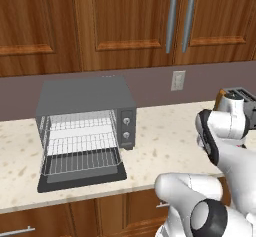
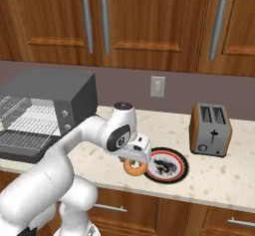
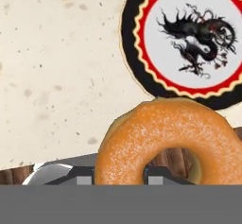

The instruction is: Pick up the bagel from the plate, place it on the toaster oven rack, close the door, and set the timer.

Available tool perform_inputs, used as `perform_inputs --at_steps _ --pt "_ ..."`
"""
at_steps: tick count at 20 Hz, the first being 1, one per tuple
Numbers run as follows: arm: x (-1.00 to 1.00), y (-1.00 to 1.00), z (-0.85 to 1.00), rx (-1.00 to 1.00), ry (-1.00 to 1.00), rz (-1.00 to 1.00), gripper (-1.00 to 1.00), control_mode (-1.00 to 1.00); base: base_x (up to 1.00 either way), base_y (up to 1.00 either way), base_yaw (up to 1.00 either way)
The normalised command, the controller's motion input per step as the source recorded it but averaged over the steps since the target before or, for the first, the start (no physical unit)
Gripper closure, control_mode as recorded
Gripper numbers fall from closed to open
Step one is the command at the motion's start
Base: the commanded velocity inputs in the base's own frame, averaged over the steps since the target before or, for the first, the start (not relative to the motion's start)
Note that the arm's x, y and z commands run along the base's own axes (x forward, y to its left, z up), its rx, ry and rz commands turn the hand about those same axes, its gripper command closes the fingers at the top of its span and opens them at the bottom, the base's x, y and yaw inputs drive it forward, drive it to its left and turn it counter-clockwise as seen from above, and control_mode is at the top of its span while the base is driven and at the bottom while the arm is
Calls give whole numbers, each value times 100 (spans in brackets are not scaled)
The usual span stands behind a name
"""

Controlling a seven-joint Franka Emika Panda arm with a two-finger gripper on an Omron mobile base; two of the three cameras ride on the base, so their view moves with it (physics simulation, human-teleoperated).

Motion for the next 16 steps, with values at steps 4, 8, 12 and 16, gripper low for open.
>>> perform_inputs --at_steps 4,8,12,16 --pt "-5 74 88 -4 -13 0 100 -100 0 0 0" --pt "0 79 71 -3 -1 5 100 -100 0 0 0" --pt "-1 91 50 0 1 13 100 -100 0 0 0" --pt "-2 99 29 0 6 19 100 -100 0 0 0"
